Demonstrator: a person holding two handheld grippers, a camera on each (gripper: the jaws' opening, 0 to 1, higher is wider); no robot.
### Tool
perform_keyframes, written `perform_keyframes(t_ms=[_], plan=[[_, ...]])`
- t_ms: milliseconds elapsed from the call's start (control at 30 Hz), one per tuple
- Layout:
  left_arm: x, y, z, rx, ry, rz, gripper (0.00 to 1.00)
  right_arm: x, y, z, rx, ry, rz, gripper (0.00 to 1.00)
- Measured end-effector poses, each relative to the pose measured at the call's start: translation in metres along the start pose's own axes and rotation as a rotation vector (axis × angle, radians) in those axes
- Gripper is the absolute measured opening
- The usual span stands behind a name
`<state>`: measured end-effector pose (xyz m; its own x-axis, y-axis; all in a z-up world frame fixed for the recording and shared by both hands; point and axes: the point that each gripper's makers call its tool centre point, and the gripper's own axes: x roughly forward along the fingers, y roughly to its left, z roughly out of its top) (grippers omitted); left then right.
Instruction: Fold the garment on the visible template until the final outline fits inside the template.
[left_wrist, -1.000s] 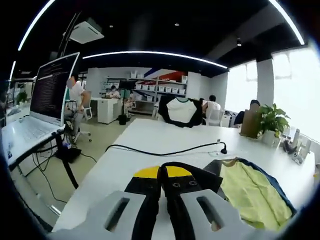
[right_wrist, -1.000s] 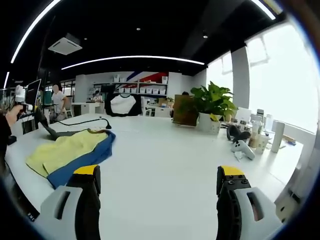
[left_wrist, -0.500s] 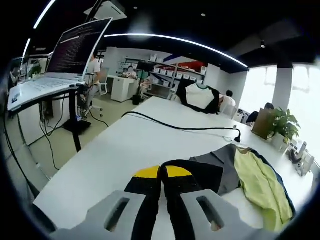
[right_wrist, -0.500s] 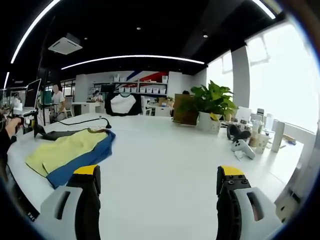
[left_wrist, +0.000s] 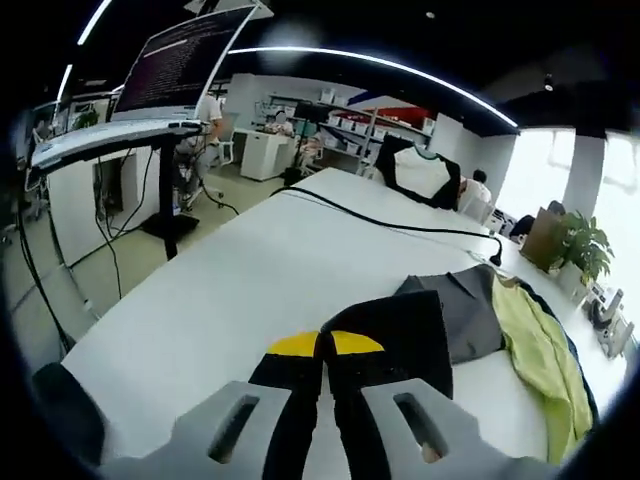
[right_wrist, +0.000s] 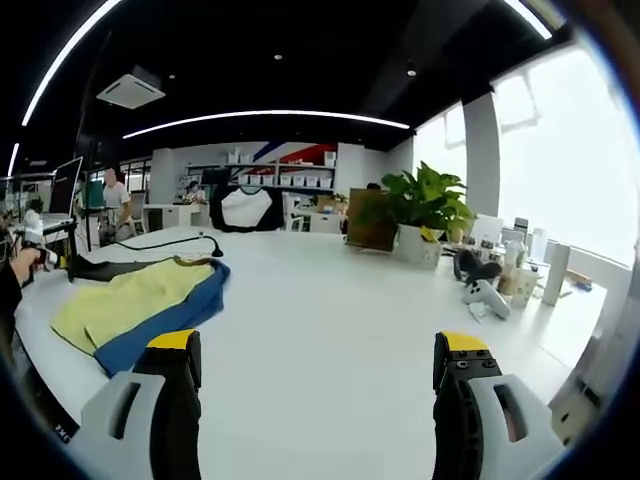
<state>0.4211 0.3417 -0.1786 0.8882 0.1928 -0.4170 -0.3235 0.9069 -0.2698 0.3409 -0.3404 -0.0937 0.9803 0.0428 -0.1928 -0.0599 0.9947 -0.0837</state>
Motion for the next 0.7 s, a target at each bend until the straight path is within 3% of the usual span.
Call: perform_keyframes(t_ms=[167,333,433,567,633,700], plan=[[0.002,0.004,-0.012,0.004,0.021,0.008,0.02,0.001,0.001,-0.002,0.0,0.005,0.008,1.0],[0.002,0.007,-0.006,0.034,0.008,0.019,0.03,0.0,0.0,0.0,0.0,-0.003,0.004,1.0],[-0.002,0.009,0.005,0.16,-0.046,0.046,0.06,-0.001,-0.001,-0.001,0.001,0.0,0.0,1.0],[-0.01,0.014,0.011,0.307,-0.067,0.099,0.23,0.0,0.001,-0.002,0.001,0.002,0.005,1.0],[-0.017,0.008,0.017,0.375,-0.087,0.086,0.34,0.0,0.002,-0.001,-0.001,0.002,0.009,1.0],[-0.026,-0.004,0.024,0.508,-0.112,0.047,0.45,0.001,0.002,-0.001,-0.001,0.004,0.008,1.0]])
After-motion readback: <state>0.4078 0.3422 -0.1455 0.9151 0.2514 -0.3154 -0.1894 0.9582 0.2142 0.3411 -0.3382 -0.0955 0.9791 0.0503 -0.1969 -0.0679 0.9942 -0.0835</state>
